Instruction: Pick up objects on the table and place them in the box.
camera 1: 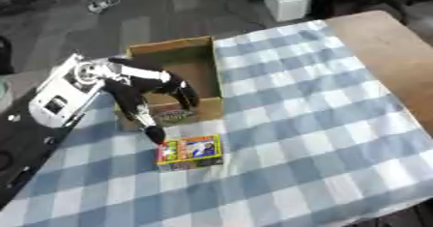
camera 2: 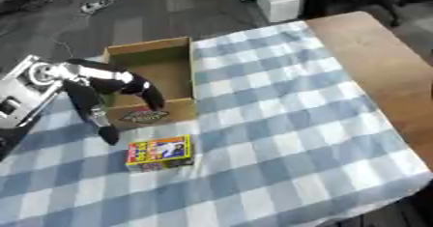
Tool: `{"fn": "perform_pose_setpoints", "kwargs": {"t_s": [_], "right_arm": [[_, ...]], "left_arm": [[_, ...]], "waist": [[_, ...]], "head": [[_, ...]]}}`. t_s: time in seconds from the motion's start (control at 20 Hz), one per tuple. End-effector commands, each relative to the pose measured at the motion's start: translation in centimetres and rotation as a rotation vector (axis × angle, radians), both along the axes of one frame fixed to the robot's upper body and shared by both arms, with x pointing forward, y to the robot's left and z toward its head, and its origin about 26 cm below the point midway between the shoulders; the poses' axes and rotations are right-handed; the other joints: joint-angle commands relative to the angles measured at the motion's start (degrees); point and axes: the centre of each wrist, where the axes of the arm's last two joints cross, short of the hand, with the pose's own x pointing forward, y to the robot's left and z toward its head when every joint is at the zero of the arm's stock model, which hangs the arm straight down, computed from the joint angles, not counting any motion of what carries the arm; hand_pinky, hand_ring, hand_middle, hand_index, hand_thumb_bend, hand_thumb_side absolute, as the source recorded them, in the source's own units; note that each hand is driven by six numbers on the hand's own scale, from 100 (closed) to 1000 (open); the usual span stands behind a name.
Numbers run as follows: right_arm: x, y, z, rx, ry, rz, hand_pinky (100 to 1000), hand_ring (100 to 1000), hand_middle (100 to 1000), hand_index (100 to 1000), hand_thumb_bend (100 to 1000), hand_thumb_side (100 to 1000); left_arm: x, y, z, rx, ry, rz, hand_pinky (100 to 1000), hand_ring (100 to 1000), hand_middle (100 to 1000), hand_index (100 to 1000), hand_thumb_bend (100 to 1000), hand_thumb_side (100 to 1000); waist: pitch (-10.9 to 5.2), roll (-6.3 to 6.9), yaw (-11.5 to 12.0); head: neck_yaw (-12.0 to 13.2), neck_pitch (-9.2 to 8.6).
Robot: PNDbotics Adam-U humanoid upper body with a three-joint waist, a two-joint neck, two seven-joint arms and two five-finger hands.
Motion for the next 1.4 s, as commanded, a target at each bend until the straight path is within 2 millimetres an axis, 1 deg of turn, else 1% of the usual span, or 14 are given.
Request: {"fn": "perform_pose_setpoints", "kwargs": {"t_s": [0.05,0.25,0.3,0.4,0.5,0.6,0.75,0.8,0.9,0.95,1.0,1.05,1.1,1.4], "right_arm": [[-0.1,-0.1,1.0,-0.017,-0.025,0.005,363,318,364,578,100,1000],[-0.1,-0.2,1.0,0.004,-0.018,-0.003,359,315,359,575,100,1000],[-0.1,-0.2,1.1,0.012,-0.016,-0.006,359,314,358,573,100,1000],[-0.1,-0.2,1.1,0.027,-0.011,-0.012,356,309,351,568,100,1000],[-0.1,-0.2,1.1,0.044,-0.003,-0.016,356,308,350,567,100,1000],[0.0,-0.2,1.1,0.05,0.001,-0.018,357,308,349,567,100,1000],[0.0,-0.2,1.2,0.048,0.002,-0.019,358,308,350,567,100,1000],[0.0,-0.2,1.2,0.048,0.002,-0.019,358,309,350,567,100,1000],[0.0,-0.2,1.3,0.049,0.002,-0.019,358,309,350,567,100,1000],[0.0,-0.2,1.3,0.049,0.003,-0.019,358,309,350,568,100,1000],[0.0,-0.2,1.3,0.049,0.003,-0.019,359,309,350,568,100,1000],[0.0,-0.2,1.3,0.049,0.003,-0.019,359,309,350,568,100,1000],[0.0,-0.2,1.4,0.049,0.003,-0.018,359,309,350,568,100,1000],[0.1,-0.2,1.5,0.048,0.003,-0.016,359,309,350,568,100,1000]], "left_arm": [[0.2,-0.2,1.1,0.018,-0.03,0.006,985,838,793,859,1000,447],[0.0,-0.5,0.5,0.025,-0.013,0.005,983,834,792,861,1000,412],[0.0,-0.5,0.3,0.031,-0.01,0.006,982,808,792,862,1000,412],[0.0,-0.6,0.1,0.042,-0.006,0.006,978,770,789,878,1000,366],[0.0,-0.7,-0.1,0.054,-0.004,0.006,979,726,787,877,1000,345],[0.0,-0.6,-0.4,0.071,-0.002,0.009,978,693,787,874,1000,345],[0.1,-0.5,-1.1,0.104,0.003,0.015,982,697,789,870,1000,351],[0.1,-0.5,-1.4,0.117,0.005,0.017,975,701,790,867,1000,355],[0.1,-0.5,-2.1,0.145,0.013,0.018,906,702,792,868,1000,348],[0.2,-0.5,-2.4,0.155,0.017,0.018,896,702,792,868,1000,347],[0.2,-0.5,-2.7,0.164,0.021,0.017,826,692,792,877,1000,343],[0.2,-0.6,-3.0,0.171,0.025,0.015,836,696,792,873,1000,342],[0.2,-0.6,-3.2,0.176,0.029,0.014,794,680,788,887,995,349],[0.1,-0.9,-4.2,0.198,0.051,0.009,796,683,779,878,999,344]], "waist": [[-0.58,-0.29,-0.05],[-0.56,-0.43,-0.13],[-0.57,-0.44,-0.16],[-0.58,-0.47,-0.21],[-0.58,-0.48,-0.26],[-0.56,-0.47,-0.29],[-0.54,-0.45,-0.36],[-0.54,-0.44,-0.41],[-0.54,-0.42,-0.51],[-0.55,-0.43,-0.54],[-0.56,-0.42,-0.59],[-0.57,-0.42,-0.61],[-0.57,-0.4,-0.65],[-0.59,-0.34,-0.81]], "head": [[0.72,-0.16],[-0.59,-0.4],[-0.87,-0.31],[-1.47,-0.13],[-1.9,0.03],[-2.24,0.14],[-2.55,0.21],[-2.56,0.21],[-2.57,0.13],[-2.58,0.09],[-2.59,0.06],[-2.58,0.05],[-2.39,0.08],[-2.06,0.8]]}}
